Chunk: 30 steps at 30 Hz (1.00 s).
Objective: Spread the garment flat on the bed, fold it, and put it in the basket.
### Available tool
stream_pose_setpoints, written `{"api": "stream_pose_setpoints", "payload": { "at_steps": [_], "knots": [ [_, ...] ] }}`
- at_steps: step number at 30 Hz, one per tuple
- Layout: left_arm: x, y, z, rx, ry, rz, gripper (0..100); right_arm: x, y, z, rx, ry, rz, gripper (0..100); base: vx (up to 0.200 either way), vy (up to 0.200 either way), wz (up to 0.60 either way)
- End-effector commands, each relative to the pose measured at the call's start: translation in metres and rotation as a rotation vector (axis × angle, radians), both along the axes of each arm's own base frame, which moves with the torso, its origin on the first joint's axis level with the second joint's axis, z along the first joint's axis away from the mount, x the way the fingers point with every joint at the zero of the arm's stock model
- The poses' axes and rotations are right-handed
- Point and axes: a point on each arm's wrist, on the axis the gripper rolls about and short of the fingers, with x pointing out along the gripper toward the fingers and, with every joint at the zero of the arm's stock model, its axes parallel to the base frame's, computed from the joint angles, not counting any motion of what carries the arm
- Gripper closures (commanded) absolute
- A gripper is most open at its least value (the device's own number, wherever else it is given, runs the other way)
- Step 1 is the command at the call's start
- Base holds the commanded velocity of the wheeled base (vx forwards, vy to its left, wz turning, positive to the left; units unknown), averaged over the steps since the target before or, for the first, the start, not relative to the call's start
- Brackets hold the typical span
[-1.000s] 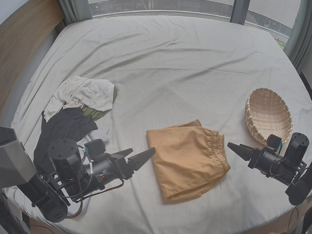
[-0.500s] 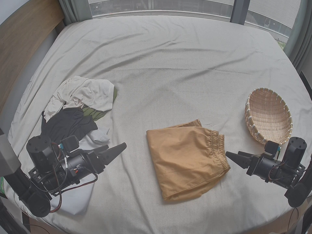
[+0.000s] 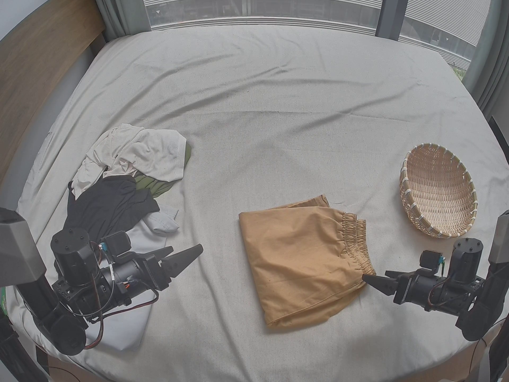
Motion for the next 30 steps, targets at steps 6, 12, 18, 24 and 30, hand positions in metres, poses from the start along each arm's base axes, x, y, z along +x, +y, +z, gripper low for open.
{"api": "stream_pose_setpoints", "payload": {
  "at_steps": [6,12,18,24,30],
  "knots": [
    [0.001,-0.001,-0.003,0.002,0.010,-0.001,0,-0.003,-0.008,-0.020,0.003,0.118,-0.010,0,0.000,0.000,0.00],
    [0.002,-0.001,-0.002,-0.001,0.005,0.001,0,0.007,0.002,-0.036,-0.008,0.153,0.029,0,0.000,0.000,0.00],
    [0.002,0.000,-0.002,-0.001,0.005,0.002,0,0.031,0.017,-0.044,-0.006,0.102,0.057,0,0.000,0.000,0.00],
    [0.003,0.001,-0.001,-0.002,0.002,0.007,0,0.051,0.029,-0.052,0.001,0.064,0.082,0,0.000,0.000,0.00],
    [0.003,0.001,-0.002,-0.003,0.009,0.008,0,0.056,0.028,-0.055,0.004,0.059,0.075,0,0.000,0.000,0.00]
  ]
}}
